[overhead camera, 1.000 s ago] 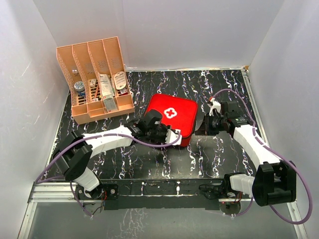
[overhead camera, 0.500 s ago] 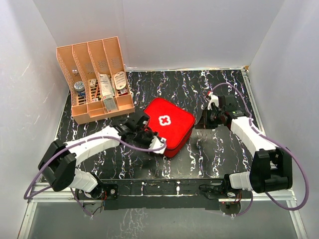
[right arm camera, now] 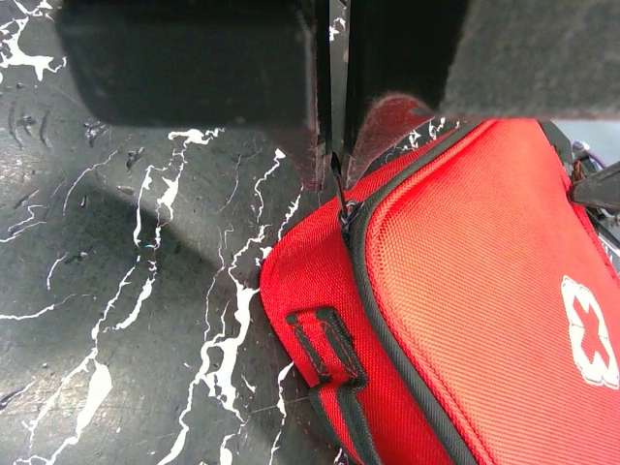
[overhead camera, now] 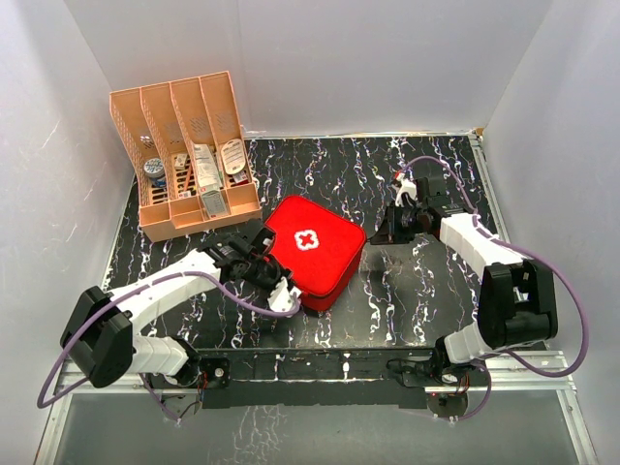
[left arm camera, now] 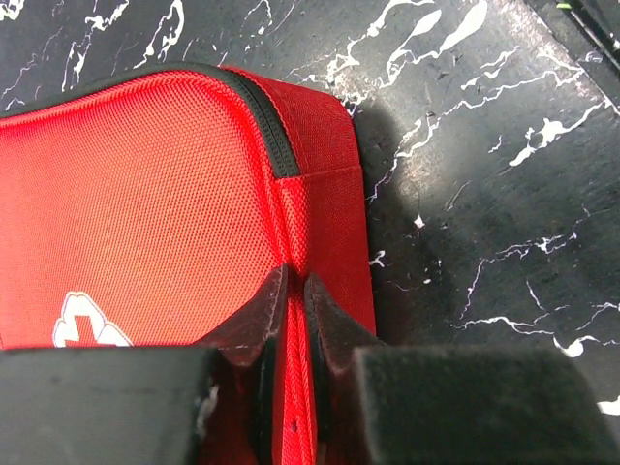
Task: Organize the medicine kit
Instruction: Zip the medicine box at the center of the board.
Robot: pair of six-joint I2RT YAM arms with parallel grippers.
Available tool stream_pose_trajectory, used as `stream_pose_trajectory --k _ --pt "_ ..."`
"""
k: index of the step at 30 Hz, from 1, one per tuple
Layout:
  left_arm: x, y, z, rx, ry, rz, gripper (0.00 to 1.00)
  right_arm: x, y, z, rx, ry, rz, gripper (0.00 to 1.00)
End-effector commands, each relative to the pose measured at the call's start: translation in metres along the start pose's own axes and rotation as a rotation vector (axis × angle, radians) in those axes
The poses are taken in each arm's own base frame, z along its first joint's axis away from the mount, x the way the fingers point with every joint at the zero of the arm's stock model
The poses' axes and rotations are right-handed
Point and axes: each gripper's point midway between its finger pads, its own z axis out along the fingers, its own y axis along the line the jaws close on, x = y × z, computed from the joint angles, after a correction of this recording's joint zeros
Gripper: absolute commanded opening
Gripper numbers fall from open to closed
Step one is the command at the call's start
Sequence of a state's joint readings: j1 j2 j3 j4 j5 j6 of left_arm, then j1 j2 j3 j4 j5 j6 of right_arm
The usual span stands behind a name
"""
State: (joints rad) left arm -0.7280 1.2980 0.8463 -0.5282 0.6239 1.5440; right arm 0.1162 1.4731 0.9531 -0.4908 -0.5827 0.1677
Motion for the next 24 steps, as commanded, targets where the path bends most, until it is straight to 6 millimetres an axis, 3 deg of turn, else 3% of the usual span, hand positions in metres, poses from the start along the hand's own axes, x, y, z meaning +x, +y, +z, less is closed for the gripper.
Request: stream_pose_trajectory --k 1,5,8,11,14,18,20,22,24 --pt "-0.003 -0.055 -0.005 0.167 -0.070 -0.079 0.00 -0.074 -0.033 -0.025 0.204 -0.268 -0.116 0.00" --pt "-0.008 -0.070 -0.011 0.232 -0.130 0.025 0.00 -0.071 -0.038 -0.027 0.226 -0.292 -0.124 0.00" --pt "-0.017 -0.084 -0.013 0.255 -0.170 0.077 0.00 -0.085 -0.035 -0.021 0.203 -0.313 -0.123 0.00" --pt "-0.014 -0.080 -0.011 0.235 -0.155 0.023 0.00 -0.103 -0.032 -0.016 0.179 -0.321 -0.112 0.00" --pt "0.000 -0.030 -0.006 0.056 -0.087 -0.177 0.00 -0.106 -0.030 -0.018 0.177 -0.327 -0.118 0.00" --pt "0.030 0.078 -0.017 -0.341 0.010 -0.584 0.03 -0.091 -0.032 -0.019 0.182 -0.303 -0.112 0.00" --pt "0.041 0.114 -0.028 -0.470 0.040 -0.818 0.24 -0.084 -0.032 -0.018 0.181 -0.298 -0.103 0.00" --pt "0.053 0.139 -0.037 -0.587 0.064 -1.056 0.43 -0.080 -0.032 -0.018 0.180 -0.299 -0.091 0.00" --pt "0.066 0.157 -0.049 -0.711 0.066 -1.241 0.52 -0.078 -0.032 -0.017 0.176 -0.300 -0.083 0.00"
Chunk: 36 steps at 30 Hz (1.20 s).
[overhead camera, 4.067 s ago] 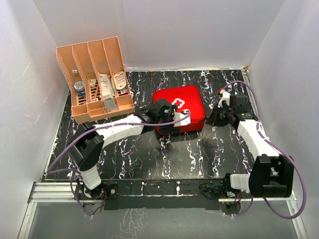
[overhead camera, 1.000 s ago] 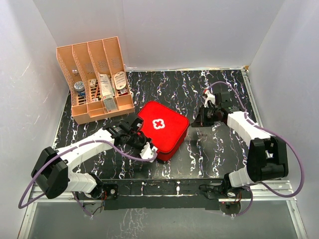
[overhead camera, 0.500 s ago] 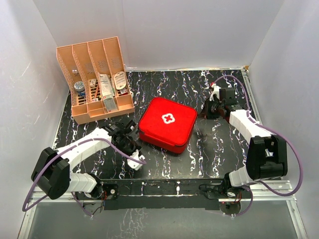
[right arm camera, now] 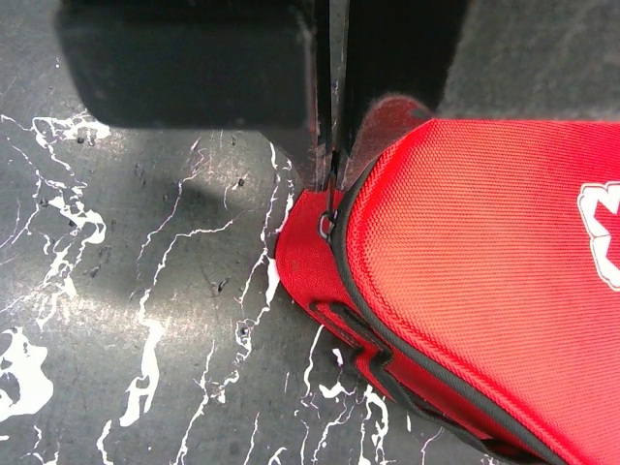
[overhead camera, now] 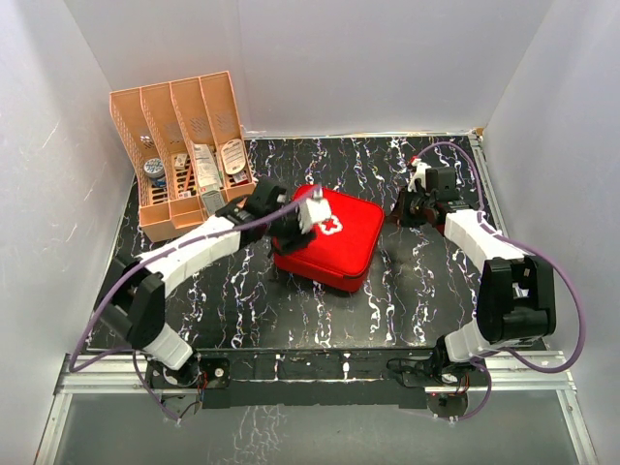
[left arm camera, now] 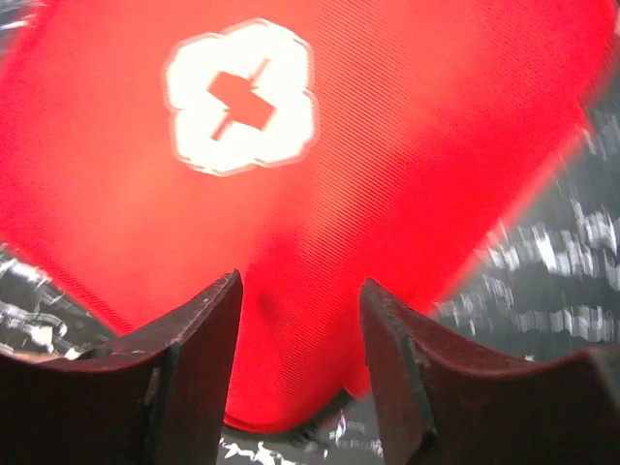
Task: Organize the medicine kit
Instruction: Zip the medicine box at the center of the board.
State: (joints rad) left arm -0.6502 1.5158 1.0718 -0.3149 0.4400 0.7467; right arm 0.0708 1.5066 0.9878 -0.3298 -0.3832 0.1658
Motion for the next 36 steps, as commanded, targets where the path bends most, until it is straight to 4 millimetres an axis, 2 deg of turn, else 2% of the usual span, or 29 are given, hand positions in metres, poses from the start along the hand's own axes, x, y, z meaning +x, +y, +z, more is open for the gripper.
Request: stream_pose_trajectory --k 1,3,5,8,16,21,22,24,26,31,36 --pt "-0.038 0.083 -0.019 -0.391 -0.107 -0.595 0.54 -0.023 0.010 -0.011 -0.023 -0.107 -0.021 0.00" --pt "-0.040 0.107 -0.026 -0.496 -0.137 -0.653 0.59 -0.023 0.011 -0.012 -0.025 -0.108 -0.019 0.00" --pt "-0.046 0.123 -0.031 -0.533 -0.173 -0.648 0.62 -0.022 0.011 -0.012 -0.024 -0.105 -0.021 0.00" --pt "-0.045 0.145 -0.027 -0.587 -0.162 -0.628 0.65 -0.021 0.011 -0.013 -0.024 -0.103 -0.023 0.00" --pt "0.009 0.214 0.007 -0.761 -0.010 -0.720 0.68 -0.015 0.011 -0.016 -0.025 -0.109 -0.007 0.00" --pt "0.030 0.248 0.014 -0.847 0.024 -0.737 0.67 -0.011 0.011 -0.018 -0.022 -0.102 -0.012 0.00" --pt "0.029 0.254 0.015 -0.850 0.021 -0.743 0.67 -0.010 0.011 -0.019 -0.021 -0.101 -0.011 0.00" --pt "0.028 0.257 0.021 -0.820 0.017 -0.748 0.66 -0.008 0.012 -0.019 -0.022 -0.099 -0.007 0.00" --pt "0.017 0.254 0.032 -0.742 -0.015 -0.735 0.63 -0.006 0.012 -0.021 -0.020 -0.099 -0.003 0.00" --pt "-0.009 0.225 0.056 -0.470 -0.066 -0.727 0.56 -0.005 0.011 -0.025 -0.012 -0.101 -0.004 0.00" --pt "-0.005 0.203 0.066 -0.368 -0.026 -0.740 0.51 -0.005 0.011 -0.023 -0.012 -0.099 -0.001 0.00"
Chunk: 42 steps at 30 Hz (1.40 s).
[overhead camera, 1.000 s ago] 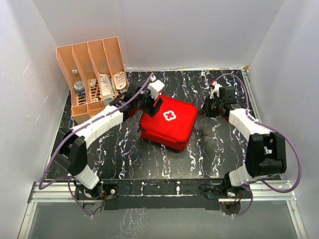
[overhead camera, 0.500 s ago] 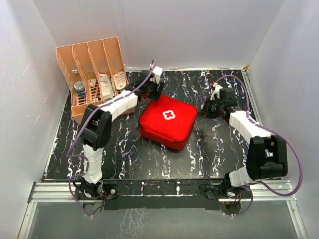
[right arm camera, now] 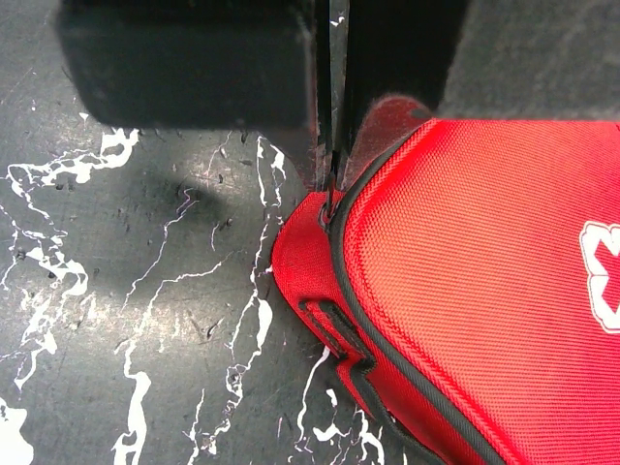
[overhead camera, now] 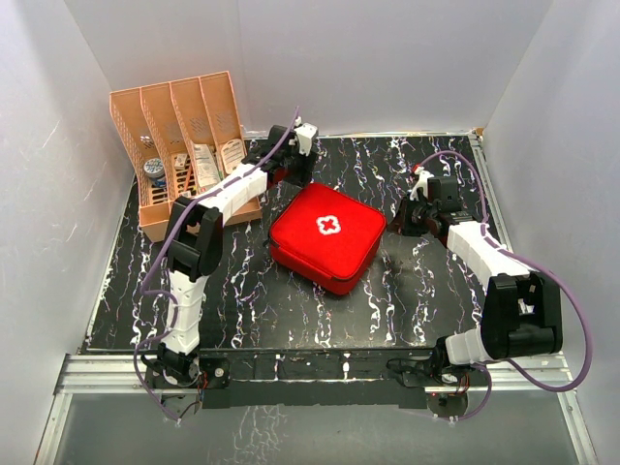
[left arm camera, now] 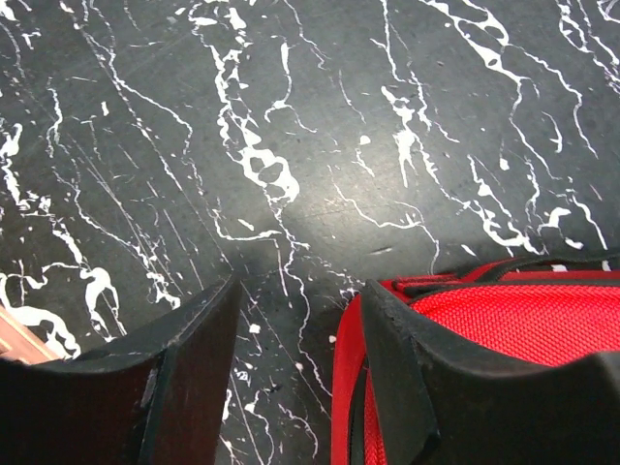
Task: Organize the medicine kit
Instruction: Zip the medicine box at the center of the board.
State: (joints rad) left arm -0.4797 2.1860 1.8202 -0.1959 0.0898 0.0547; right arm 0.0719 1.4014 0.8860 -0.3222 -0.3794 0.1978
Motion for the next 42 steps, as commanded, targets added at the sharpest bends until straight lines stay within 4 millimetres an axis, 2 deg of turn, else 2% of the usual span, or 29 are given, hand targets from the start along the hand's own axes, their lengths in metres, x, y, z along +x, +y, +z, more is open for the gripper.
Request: stream_pose_trajectory --k 1,4,11,13,16,18,19,21,23,26,30,34,36,39,42 --pt "0.010 -0.034 -0.015 0.171 0.068 0.015 0.51 -0.025 0.007 -0.007 -0.015 -0.090 -0.027 0.00" --pt "0.021 -0.047 -0.019 0.252 0.101 0.044 0.50 -0.026 0.007 -0.005 -0.014 -0.088 -0.027 0.00" --pt "0.025 -0.082 -0.023 0.432 0.149 0.057 0.47 -0.029 0.005 -0.006 -0.003 -0.090 -0.024 0.00" --pt "0.020 -0.080 -0.020 0.406 0.136 0.044 0.47 -0.028 0.006 -0.006 -0.002 -0.088 -0.024 0.00" --pt "0.001 -0.061 -0.020 0.310 0.076 0.009 0.50 -0.028 0.005 -0.005 -0.001 -0.088 -0.019 0.00" --pt "-0.018 -0.051 -0.031 0.278 0.019 0.003 0.53 -0.028 0.005 -0.004 -0.002 -0.090 -0.013 0.00" --pt "-0.030 -0.049 -0.043 0.269 -0.011 0.015 0.53 -0.028 0.005 -0.004 -0.002 -0.091 -0.011 0.00" --pt "-0.038 -0.050 -0.064 0.274 -0.022 0.039 0.53 -0.029 0.006 -0.005 -0.003 -0.094 -0.007 0.00" --pt "-0.035 -0.055 -0.087 0.295 -0.009 0.051 0.53 -0.028 0.007 -0.007 -0.006 -0.093 -0.006 0.00" --pt "-0.018 -0.064 -0.124 0.339 0.029 0.077 0.53 -0.024 0.009 -0.009 -0.010 -0.084 -0.006 0.00" --pt "0.022 -0.073 -0.170 0.382 0.148 0.074 0.52 -0.020 0.010 -0.012 -0.014 -0.070 -0.009 0.00" --pt "0.058 -0.083 -0.202 0.399 0.255 -0.015 0.52 -0.019 0.010 -0.012 -0.014 -0.068 -0.009 0.00" --pt "0.075 -0.089 -0.211 0.406 0.299 -0.083 0.52 -0.020 0.011 -0.012 -0.016 -0.069 -0.010 0.00" --pt "0.097 -0.094 -0.210 0.379 0.371 -0.222 0.49 -0.023 0.012 -0.012 -0.017 -0.073 -0.010 0.00" --pt "0.114 -0.085 -0.203 0.268 0.430 -0.330 0.47 -0.025 0.012 -0.013 -0.014 -0.070 -0.014 0.00"
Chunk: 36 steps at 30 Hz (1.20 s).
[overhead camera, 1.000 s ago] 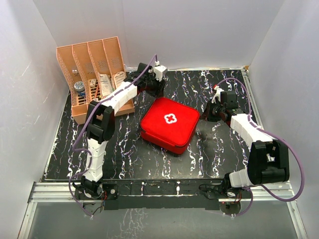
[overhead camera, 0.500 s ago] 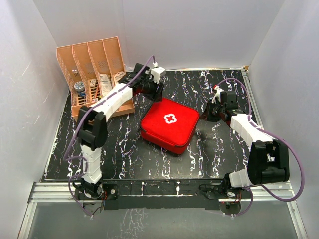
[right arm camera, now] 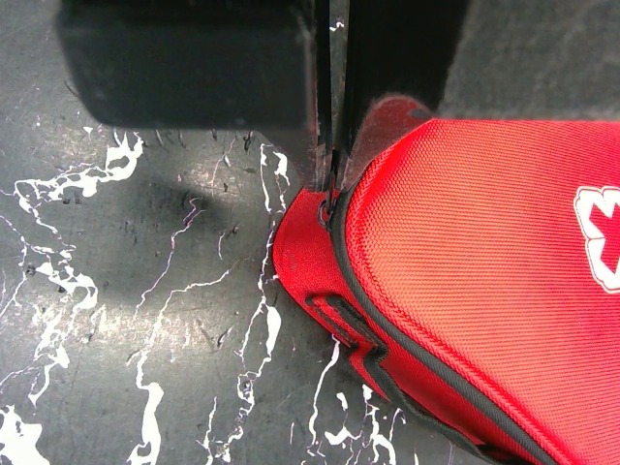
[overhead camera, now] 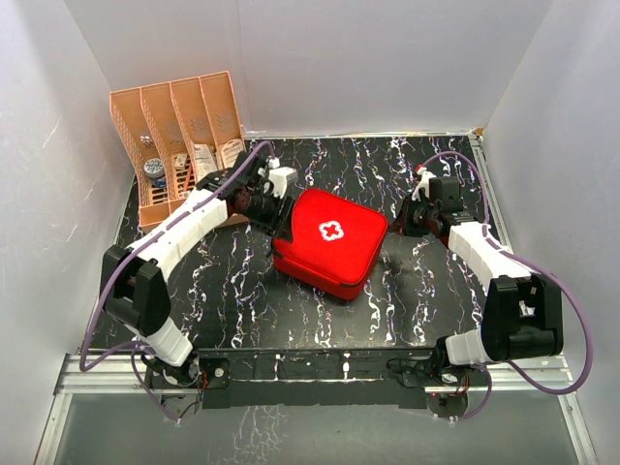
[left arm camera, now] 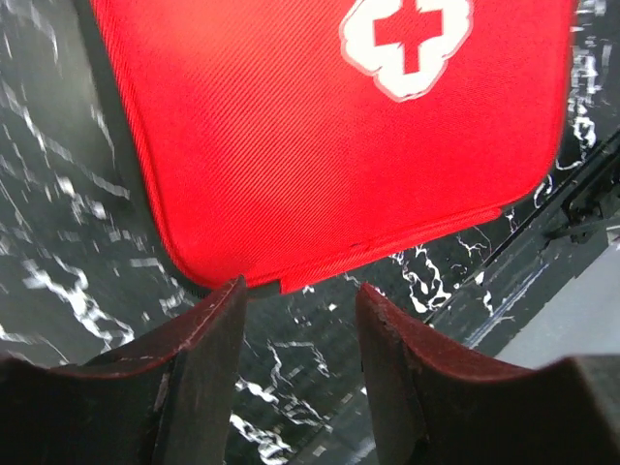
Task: Organize the medicine kit
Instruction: Zip the medicine box at the center of the board.
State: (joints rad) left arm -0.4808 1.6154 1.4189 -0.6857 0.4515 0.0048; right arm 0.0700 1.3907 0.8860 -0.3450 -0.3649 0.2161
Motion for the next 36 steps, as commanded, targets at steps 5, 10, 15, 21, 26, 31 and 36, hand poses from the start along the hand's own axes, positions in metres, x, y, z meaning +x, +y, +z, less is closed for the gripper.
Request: stream_pose_trajectory --k 5,10,15,21,26,31,36 --pt "0.032 0.015 -0.003 -0.131 0.066 -0.255 0.34 -0.029 0.013 -0.010 -0.026 -0.063 -0.055 0.00" --pt "0.055 -0.002 -0.020 -0.059 0.107 -0.173 0.08 -0.025 0.012 -0.008 -0.025 -0.046 -0.054 0.00" --pt "0.096 -0.005 -0.028 -0.068 0.207 -0.155 0.00 -0.019 0.009 -0.006 -0.024 -0.030 -0.054 0.00" --pt "0.113 -0.009 -0.003 -0.055 0.269 -0.186 0.00 -0.017 0.009 -0.005 -0.023 -0.028 -0.048 0.00" --pt "0.110 -0.002 0.029 -0.054 0.292 -0.180 0.00 -0.022 0.010 -0.007 -0.018 -0.036 -0.053 0.00" --pt "0.095 0.017 0.053 -0.107 0.277 -0.163 0.00 -0.021 0.010 -0.009 -0.015 -0.034 -0.054 0.00" --pt "0.065 0.037 0.070 -0.162 0.219 -0.124 0.00 -0.015 0.010 -0.013 -0.014 -0.025 -0.048 0.00"
